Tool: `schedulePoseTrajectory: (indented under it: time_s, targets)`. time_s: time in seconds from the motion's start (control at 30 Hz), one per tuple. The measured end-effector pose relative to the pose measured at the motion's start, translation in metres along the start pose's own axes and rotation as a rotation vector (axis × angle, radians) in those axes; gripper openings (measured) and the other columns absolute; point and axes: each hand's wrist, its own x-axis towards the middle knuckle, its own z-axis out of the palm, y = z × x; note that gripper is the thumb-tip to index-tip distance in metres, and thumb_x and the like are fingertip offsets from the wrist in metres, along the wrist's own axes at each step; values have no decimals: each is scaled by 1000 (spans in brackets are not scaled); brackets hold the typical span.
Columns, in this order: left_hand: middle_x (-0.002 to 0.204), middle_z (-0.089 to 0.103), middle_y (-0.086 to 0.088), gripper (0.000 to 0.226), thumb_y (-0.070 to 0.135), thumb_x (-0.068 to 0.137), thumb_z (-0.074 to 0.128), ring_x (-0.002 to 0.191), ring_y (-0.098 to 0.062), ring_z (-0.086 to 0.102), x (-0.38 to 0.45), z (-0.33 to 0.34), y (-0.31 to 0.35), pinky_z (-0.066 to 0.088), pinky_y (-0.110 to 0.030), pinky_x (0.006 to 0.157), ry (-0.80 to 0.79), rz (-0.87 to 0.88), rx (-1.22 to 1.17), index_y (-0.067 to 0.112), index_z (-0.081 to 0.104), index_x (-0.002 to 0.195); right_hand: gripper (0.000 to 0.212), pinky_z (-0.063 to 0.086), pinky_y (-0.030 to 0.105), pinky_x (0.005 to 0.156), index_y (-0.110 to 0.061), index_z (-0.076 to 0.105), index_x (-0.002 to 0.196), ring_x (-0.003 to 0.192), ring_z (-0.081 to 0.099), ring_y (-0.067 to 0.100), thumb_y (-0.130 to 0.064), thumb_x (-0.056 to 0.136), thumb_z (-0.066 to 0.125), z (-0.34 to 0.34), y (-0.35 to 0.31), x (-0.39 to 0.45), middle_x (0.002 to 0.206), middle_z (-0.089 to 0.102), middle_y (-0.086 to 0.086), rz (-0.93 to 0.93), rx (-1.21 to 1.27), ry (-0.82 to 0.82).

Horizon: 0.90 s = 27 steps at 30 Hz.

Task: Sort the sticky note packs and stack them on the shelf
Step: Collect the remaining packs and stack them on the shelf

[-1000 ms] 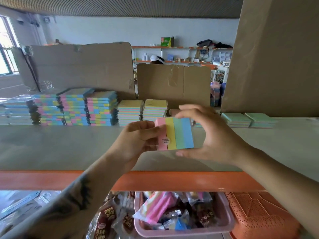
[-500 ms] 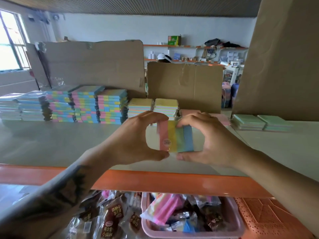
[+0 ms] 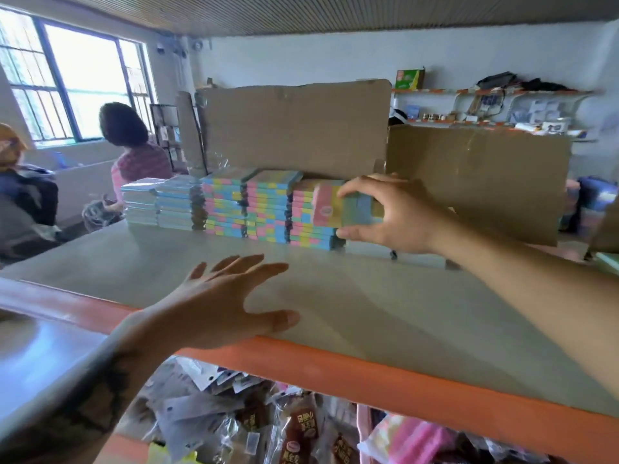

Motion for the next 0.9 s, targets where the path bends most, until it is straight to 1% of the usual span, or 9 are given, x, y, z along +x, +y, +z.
schedulePoseTrajectory:
  time_s: [0.1,0.17,0.23,0.33,0.43,0.53,0.63,0.77,0.9]
  targets:
    - [167,1,24,104,109,49,8,155,-9,-1,1,-1,-10,5,-50,125,-72,-6,37,70,0,145,67,46,41,104,-41,61,122,116,58,20,-79,68,71,15,11,59,125,64,-9,81,49,7]
    - [167,0,25,103,107,53,10,154,-7,-1,2,1,-12,7,-47,124,-64,7,45,67,1,148,70,46,38,100,-43,61,120,109,57,21,-84,64,69,22,18,89,115,63,-11,137,41,-10]
    - [166,0,26,101,106,56,12,154,-6,-2,3,3,-14,7,-46,123,-44,22,48,66,1,148,62,42,33,92,-43,61,122,105,54,19,-77,71,74,26,22,106,112,57,-12,175,18,-63]
    - [167,-2,23,98,104,58,14,154,-8,-4,5,5,-19,5,-50,123,-41,22,56,66,-1,147,53,41,30,91,-41,62,123,114,54,19,-66,78,76,32,27,115,125,57,-8,206,48,-138]
    - [168,-3,20,97,103,60,14,155,-10,-5,7,8,-21,5,-53,123,-41,29,77,66,-3,147,47,44,39,108,-46,61,120,124,54,20,-69,80,73,37,30,114,138,58,-4,236,56,-175]
    - [168,-4,21,94,103,63,17,155,-9,-5,8,9,-21,6,-54,123,-38,27,78,66,-4,146,48,44,40,109,-44,62,124,124,54,19,-67,82,71,36,30,110,138,58,-5,259,58,-163]
    - [167,-3,23,100,106,56,11,155,-8,-4,9,9,-25,6,-52,123,-36,27,69,66,-6,146,53,43,38,109,-40,60,131,127,52,19,-65,86,69,38,23,108,140,55,-4,273,51,-159]
    - [167,1,25,104,106,54,7,155,-7,1,8,8,-26,7,-49,125,-18,23,69,63,-1,148,67,35,39,114,-45,46,146,140,41,25,-72,87,62,30,13,91,152,45,-1,285,-141,-130]
    - [168,2,23,105,107,55,1,156,-9,2,5,5,-17,0,-55,125,1,21,77,63,3,150,65,24,37,116,-41,42,153,144,34,28,-62,94,61,5,-10,47,158,39,-2,206,-260,-50]
